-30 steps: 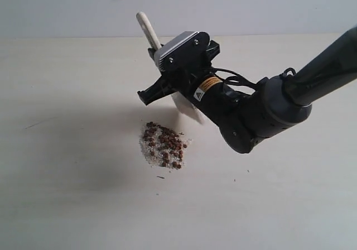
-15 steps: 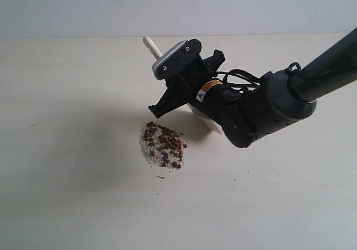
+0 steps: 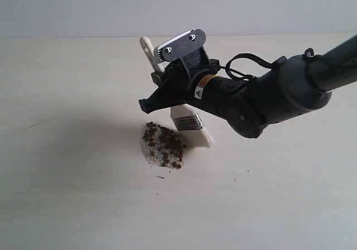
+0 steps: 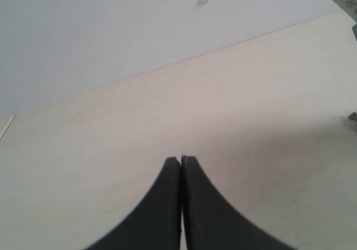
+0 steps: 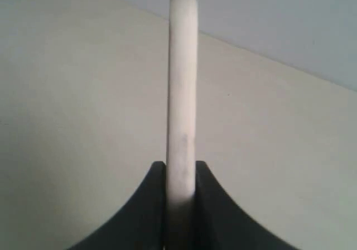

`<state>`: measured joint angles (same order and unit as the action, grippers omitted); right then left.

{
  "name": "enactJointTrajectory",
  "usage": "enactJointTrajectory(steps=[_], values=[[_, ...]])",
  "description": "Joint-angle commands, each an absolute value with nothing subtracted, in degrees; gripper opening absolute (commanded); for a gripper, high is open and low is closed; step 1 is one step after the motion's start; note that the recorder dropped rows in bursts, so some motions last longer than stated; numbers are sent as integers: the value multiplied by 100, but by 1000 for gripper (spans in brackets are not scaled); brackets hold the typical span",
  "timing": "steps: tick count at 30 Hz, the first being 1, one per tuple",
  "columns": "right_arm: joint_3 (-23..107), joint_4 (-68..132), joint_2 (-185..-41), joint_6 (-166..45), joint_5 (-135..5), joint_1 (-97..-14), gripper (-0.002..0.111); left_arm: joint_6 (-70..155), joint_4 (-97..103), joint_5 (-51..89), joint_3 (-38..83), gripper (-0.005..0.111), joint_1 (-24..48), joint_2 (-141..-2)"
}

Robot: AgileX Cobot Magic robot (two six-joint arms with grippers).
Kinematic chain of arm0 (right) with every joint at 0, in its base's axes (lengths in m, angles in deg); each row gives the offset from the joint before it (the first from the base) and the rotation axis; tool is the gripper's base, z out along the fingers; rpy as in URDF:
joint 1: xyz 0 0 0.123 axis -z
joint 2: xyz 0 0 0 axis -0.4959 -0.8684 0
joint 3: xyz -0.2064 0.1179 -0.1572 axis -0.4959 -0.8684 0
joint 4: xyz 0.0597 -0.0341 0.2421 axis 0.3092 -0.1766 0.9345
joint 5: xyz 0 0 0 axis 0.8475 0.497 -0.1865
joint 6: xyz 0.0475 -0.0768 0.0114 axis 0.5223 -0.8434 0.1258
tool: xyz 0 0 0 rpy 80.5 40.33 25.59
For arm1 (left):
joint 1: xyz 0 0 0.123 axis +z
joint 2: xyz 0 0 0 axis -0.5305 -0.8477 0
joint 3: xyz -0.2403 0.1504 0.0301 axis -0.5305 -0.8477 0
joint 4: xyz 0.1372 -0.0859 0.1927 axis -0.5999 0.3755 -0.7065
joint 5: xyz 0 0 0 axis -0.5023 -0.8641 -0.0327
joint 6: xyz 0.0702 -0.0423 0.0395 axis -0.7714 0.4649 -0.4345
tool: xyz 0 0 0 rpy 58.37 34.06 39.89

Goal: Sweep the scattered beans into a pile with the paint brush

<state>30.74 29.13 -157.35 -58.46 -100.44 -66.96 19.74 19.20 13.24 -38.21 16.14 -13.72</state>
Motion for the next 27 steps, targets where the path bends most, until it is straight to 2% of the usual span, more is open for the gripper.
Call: enactJointTrajectory(steps=[1, 9, 11, 15, 19, 25, 27], values=[[3069, 2538, -15602, -5442, -10028, -6708, 0, 1984, 1939, 1354, -3823, 0, 1619, -1352], [3069, 2968, -15010, -6303, -10384, -6708, 0, 1984, 1939, 1354, -3823, 0, 1619, -1352], [3069, 2270, -14927, -6303, -10737, -6708, 0, 1984, 1939, 1354, -3823, 0, 1619, -1352], [3069, -1347, -14927, -6171, -11863, -6695, 0, 1984, 1939, 1354, -3823, 0, 1619, -1352], [3225, -2050, -15062, -5624, -12694, -6294, 0, 1984, 1939, 1354, -3823, 0, 1619, -1352], [4557, -5380, -15581, -3637, -13462, -5622, 0, 1984, 1939, 1354, -3823, 0, 1619, -1352], [4904, -5908, -15740, -3318, -13462, -5622, 0, 1984, 1939, 1354, -3823, 0, 1619, -1352]])
